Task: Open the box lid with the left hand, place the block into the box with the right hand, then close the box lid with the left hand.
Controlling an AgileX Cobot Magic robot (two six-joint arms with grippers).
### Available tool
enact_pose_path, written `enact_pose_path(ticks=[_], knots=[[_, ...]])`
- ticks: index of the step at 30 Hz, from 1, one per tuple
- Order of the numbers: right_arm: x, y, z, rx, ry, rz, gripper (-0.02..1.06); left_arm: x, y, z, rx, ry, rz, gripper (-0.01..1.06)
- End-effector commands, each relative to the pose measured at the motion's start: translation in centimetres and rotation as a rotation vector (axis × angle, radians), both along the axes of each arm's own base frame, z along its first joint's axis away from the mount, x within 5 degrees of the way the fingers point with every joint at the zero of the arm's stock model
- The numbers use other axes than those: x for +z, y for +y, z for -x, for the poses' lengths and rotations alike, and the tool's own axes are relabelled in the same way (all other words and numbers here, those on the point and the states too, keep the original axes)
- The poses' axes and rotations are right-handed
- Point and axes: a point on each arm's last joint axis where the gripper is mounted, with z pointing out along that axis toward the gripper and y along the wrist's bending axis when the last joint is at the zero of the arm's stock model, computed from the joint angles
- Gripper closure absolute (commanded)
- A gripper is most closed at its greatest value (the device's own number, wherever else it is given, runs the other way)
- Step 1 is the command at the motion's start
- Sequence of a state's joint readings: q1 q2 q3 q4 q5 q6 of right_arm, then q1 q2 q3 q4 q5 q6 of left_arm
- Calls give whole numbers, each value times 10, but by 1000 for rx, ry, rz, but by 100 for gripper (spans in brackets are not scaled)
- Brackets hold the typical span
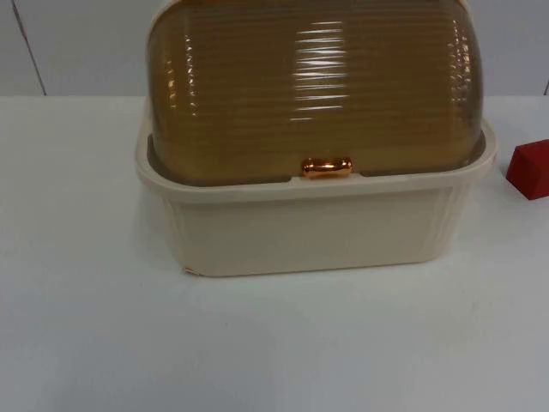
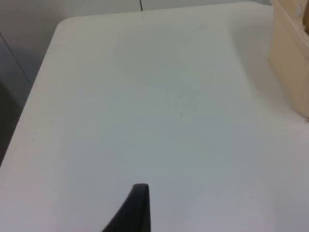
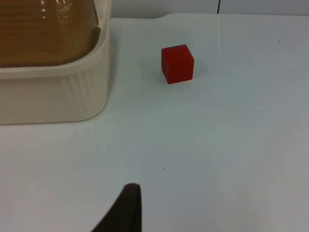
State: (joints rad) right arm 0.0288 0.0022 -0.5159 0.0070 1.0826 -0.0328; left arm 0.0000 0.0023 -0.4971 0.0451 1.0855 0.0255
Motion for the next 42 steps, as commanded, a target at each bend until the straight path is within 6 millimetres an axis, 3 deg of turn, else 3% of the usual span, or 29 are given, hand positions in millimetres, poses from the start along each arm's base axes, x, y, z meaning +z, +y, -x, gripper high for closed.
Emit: enact_pose_path(ticks=[1,21,39,42], knots=[[0,0,0,5,-4,-1,0,0,2,-1,14,-10,-13,0],[0,-1,0,2,-4,11,0,1,7,-1,49,-21,-69,0],[0,-1,0,-1,-8,7,0,1,7,0,79,-21,-16,0],[13,-1,6,-16,-52,-25,0,4,7,1,89,-33,0,0]])
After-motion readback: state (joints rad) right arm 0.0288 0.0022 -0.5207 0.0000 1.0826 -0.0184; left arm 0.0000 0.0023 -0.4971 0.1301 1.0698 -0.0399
